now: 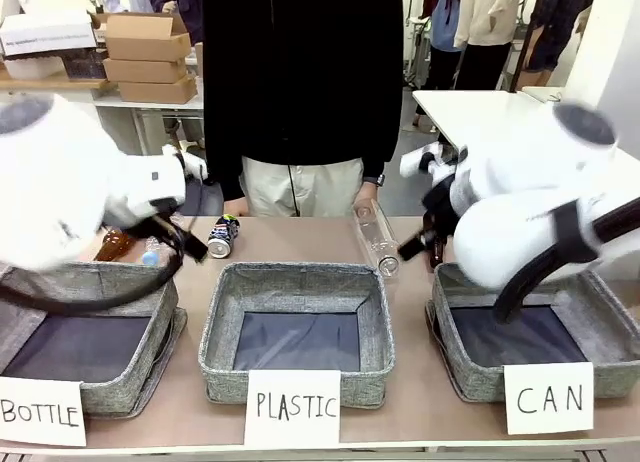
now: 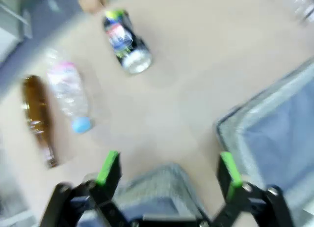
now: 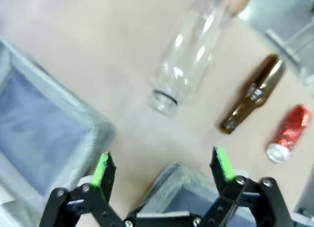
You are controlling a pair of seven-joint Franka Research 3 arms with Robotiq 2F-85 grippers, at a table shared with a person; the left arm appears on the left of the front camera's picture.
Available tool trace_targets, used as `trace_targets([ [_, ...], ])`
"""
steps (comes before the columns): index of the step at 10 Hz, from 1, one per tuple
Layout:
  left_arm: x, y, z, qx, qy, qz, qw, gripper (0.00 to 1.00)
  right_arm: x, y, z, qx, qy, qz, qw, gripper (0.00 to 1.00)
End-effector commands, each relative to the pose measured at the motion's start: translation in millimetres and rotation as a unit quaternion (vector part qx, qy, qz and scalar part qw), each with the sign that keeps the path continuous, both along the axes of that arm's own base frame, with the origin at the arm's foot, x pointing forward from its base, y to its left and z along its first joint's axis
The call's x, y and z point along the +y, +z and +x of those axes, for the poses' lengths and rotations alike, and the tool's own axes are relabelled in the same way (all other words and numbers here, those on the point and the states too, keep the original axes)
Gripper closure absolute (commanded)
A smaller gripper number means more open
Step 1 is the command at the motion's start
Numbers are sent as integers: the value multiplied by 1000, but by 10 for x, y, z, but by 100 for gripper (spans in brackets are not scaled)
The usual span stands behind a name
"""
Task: Sort the can waste into the basket.
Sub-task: Pick up the can waste from the table and place it in the right Fabric basket.
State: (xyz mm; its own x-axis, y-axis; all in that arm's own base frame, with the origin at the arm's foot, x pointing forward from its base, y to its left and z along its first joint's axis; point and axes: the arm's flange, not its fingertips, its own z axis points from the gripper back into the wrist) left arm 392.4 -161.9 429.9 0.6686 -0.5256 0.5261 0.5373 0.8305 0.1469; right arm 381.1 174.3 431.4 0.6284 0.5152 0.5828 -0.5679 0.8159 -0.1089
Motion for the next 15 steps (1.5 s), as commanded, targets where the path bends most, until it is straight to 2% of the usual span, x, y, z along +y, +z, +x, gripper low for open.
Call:
trace_targets([
  [1,-22,1055,-739,-39,-2,-27,999,0,-297,912,-728,10,22,56,998,0],
  [2,29,1202,-1174,-73,-37,-19,996,0,-421,965,-1073,20,24,27,999,0],
  [3,63,1162,-1486,-81,-41,-11,996,0,-616,922,-1364,2,-11,-8,1000,0],
  [4,45,976,-1540,-65,-52,9,996,0,-726,835,-1490,-4,-37,-12,999,0],
  [5,-106,1436,-1033,-76,-31,-11,997,0,-280,1224,-848,1,19,26,999,0],
  [6,-106,1436,-1033,-76,-31,-11,997,0,-280,1224,-848,1,19,26,999,0],
  [7,-117,1620,-1353,-83,-44,-3,996,0,-497,1439,-1119,-2,-1,8,1000,0],
  [8,67,1640,-1200,15,-44,-143,989,0,-494,1440,-1053,99,-11,156,983,0],
  [9,418,1652,-1072,93,-31,-321,942,0,-732,1572,-1024,217,-63,337,914,0],
  [10,782,1571,-971,148,31,-451,879,0,-1006,1558,-1083,257,-108,358,891,0],
  [11,1114,1441,-925,150,111,-529,828,0,-1364,1514,-1180,275,-137,381,872,0],
  [12,1380,1283,-907,152,175,-582,779,0,-1831,1410,-1236,276,-186,434,837,0],
  [13,1520,1177,-908,141,192,-608,758,0,-2193,1278,-1282,277,-233,466,807,0],
  [14,1590,1051,-895,135,210,-631,735,0,-2498,1116,-1327,262,-286,496,777,0],
  [15,1662,938,-881,118,220,-658,711,0,-2698,947,-1353,232,-329,519,754,0],
])
